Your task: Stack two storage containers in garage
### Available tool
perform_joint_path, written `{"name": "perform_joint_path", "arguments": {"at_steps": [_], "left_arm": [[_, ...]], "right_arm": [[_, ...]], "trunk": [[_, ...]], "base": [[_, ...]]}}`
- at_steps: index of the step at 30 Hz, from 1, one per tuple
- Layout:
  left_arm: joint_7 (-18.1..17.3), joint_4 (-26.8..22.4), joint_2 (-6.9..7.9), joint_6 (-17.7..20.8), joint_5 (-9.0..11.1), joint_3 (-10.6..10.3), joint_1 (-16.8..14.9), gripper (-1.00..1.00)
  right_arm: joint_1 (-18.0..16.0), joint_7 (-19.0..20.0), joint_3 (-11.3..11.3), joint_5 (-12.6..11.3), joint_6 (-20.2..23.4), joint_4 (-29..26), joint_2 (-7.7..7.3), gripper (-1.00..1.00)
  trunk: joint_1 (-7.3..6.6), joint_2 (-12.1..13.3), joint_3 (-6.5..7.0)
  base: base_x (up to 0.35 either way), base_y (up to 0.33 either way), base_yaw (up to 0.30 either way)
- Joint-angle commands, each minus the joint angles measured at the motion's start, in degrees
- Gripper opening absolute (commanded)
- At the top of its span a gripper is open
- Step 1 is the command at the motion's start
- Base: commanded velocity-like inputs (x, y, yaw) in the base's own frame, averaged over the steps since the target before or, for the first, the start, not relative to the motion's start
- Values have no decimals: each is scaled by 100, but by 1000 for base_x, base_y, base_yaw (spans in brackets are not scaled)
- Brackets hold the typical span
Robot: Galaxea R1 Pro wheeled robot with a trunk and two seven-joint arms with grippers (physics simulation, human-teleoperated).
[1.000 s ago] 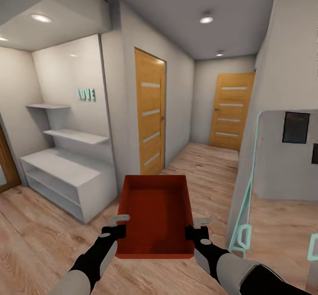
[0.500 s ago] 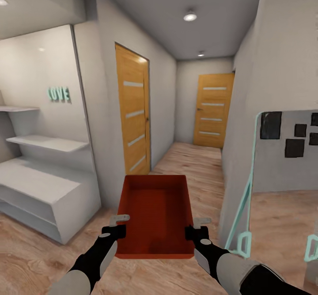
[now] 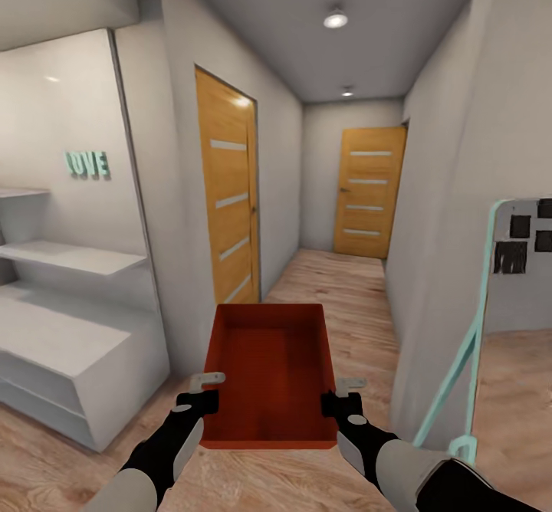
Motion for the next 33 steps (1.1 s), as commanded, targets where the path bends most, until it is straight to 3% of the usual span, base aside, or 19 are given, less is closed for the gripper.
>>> {"name": "perform_joint_path", "arguments": {"at_steps": [1,33], "left_arm": [[85,-1,327,36,84,177,-1,-100],[85,-1,327,36,85,177,-1,-100]], "right_arm": [[-7,2,-211,23,-155,-15,-36,-100],[-7,-1,-211,23,-155,-15,-36,-100]], "trunk": [[5,-9,-10],[5,-9,-10]], "base": [[312,190,-198],[318,119,-240]]}}
